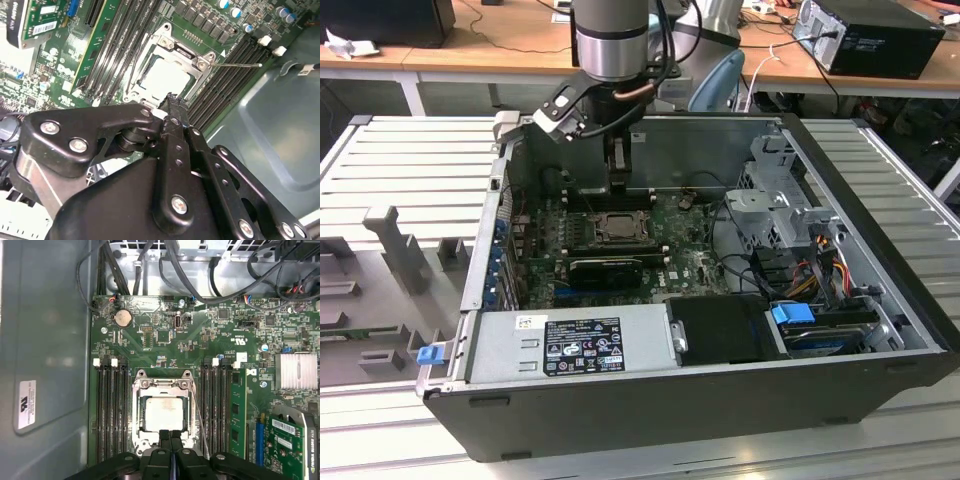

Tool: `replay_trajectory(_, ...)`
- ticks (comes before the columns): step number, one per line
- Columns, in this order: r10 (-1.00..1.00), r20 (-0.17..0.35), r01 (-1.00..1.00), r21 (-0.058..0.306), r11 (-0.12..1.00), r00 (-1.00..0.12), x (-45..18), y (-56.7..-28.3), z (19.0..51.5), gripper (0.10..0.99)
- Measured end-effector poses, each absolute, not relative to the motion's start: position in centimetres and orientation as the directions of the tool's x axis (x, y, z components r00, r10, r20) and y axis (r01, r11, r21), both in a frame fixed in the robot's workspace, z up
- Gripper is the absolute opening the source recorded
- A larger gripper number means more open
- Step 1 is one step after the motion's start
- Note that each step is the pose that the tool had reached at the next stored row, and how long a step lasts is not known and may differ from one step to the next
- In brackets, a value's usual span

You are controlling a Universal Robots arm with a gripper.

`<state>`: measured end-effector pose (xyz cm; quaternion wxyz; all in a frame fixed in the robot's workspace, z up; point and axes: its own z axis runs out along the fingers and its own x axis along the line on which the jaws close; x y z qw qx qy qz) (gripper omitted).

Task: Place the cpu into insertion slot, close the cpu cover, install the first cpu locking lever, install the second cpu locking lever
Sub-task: 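Install the first cpu locking lever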

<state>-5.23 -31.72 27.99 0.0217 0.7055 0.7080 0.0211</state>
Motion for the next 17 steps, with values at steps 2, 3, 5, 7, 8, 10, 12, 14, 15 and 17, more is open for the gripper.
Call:
replay_trajectory(2,1.0,-0.001,0.998,0.061,0.004,-0.003,-5.23,-31.72,28.82,0.106)
replay_trajectory(3,1.0,-0.001,0.998,0.061,0.004,-0.003,-5.23,-31.73,29.14,0.106)
replay_trajectory(5,1.0,-0.001,0.998,0.061,0.004,-0.004,-5.23,-31.72,29.39,0.106)
replay_trajectory(7,1.0,-0.001,0.998,0.061,0.022,-0.022,-5.23,-31.72,29.4,0.106)
replay_trajectory(8,0.999,-0.001,0.997,0.061,0.041,-0.041,-5.23,-31.72,29.4,0.106)
replay_trajectory(10,0.997,-0.001,0.995,0.061,0.079,-0.079,-5.23,-31.72,29.39,0.106)
replay_trajectory(12,0.992,-0.001,0.991,0.061,0.122,-0.123,-5.23,-31.72,29.39,0.106)
replay_trajectory(14,0.986,-0.001,0.984,0.061,0.168,-0.168,-5.23,-31.72,29.4,0.106)
replay_trajectory(15,0.983,-0.001,0.981,0.061,0.184,-0.184,-5.23,-31.72,29.4,0.106)
replay_trajectory(17,0.979,-0.001,0.978,0.061,0.202,-0.202,-5.23,-31.73,29.4,0.106)
